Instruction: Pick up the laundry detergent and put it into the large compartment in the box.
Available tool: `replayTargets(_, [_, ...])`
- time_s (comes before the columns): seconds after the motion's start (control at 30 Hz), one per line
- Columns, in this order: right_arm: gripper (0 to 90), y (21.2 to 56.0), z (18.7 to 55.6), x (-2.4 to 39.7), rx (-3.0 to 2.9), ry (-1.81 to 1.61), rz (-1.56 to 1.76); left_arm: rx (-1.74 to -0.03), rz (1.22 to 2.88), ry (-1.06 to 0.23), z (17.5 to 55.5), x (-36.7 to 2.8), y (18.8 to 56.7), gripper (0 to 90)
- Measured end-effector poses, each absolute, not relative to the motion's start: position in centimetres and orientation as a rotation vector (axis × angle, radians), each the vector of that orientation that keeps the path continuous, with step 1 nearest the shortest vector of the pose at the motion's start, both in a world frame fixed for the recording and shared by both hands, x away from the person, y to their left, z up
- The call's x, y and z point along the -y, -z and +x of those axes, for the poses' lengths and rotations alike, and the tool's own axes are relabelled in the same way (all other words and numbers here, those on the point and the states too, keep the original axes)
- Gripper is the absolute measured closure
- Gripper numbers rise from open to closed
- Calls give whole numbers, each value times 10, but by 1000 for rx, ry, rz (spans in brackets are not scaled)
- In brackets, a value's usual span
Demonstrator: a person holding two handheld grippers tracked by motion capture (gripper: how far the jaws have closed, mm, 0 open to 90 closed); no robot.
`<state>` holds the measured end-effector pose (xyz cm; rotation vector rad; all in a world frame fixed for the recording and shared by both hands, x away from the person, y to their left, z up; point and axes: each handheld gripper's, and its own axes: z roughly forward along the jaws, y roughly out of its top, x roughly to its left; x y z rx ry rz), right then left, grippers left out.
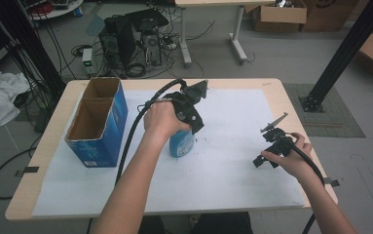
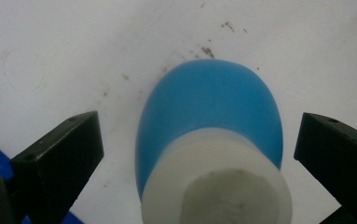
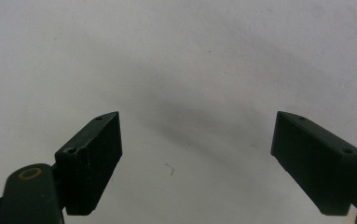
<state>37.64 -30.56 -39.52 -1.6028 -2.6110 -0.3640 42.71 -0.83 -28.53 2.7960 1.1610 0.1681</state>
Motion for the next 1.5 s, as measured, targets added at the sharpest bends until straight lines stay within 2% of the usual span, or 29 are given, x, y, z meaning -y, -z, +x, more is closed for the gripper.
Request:
replayTargets(0.7, [164, 395, 376, 303, 2631, 363, -1583, -1166, 2802, -146, 427, 8, 285, 132])
replayTargets(1.1, [164, 396, 377, 303, 2633, 371, -1574, -1172, 2808, -139, 428, 8, 287, 164])
replayTargets(1.5, [164, 396, 376, 302, 2628, 378, -1574, -1179, 2814, -114, 429, 8, 288, 281])
